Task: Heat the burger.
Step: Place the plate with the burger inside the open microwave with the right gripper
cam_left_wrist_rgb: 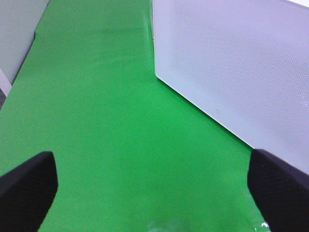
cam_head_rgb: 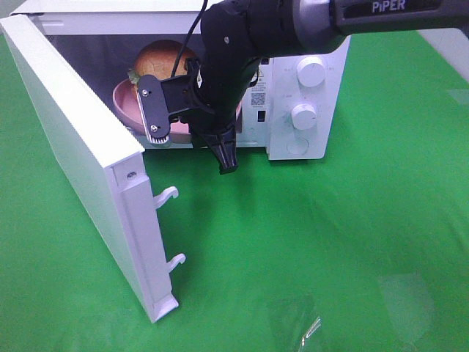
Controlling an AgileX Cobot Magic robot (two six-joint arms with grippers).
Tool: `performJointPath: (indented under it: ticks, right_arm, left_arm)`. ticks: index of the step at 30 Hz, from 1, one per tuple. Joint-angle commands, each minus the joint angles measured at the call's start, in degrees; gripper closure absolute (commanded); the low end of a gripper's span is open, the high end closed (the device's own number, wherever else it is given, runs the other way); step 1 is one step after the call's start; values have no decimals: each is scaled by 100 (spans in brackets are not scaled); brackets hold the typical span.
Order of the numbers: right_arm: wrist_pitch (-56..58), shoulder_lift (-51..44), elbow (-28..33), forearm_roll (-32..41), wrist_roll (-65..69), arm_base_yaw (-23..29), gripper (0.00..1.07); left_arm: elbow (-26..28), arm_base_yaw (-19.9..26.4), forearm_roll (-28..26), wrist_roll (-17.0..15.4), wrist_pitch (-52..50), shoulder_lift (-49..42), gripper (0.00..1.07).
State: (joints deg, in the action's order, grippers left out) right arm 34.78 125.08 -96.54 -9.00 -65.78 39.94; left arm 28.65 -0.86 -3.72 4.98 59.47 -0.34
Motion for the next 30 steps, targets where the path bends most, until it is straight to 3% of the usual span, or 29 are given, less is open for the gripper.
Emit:
performJointPath:
  ticks: [1, 20, 30]
  right_arm:
    - [-149, 40, -229, -138, 109, -57, 107]
    - [149, 808, -1501, -493, 602, -63, 107]
    - [97, 842, -1581, -493, 504, -34, 107]
  left_arm:
    - [-11, 0, -29, 0, -6, -6, 7]
    - [-11, 0, -29, 0, -6, -6, 7]
    - [-11, 0, -29, 0, -6, -6, 7]
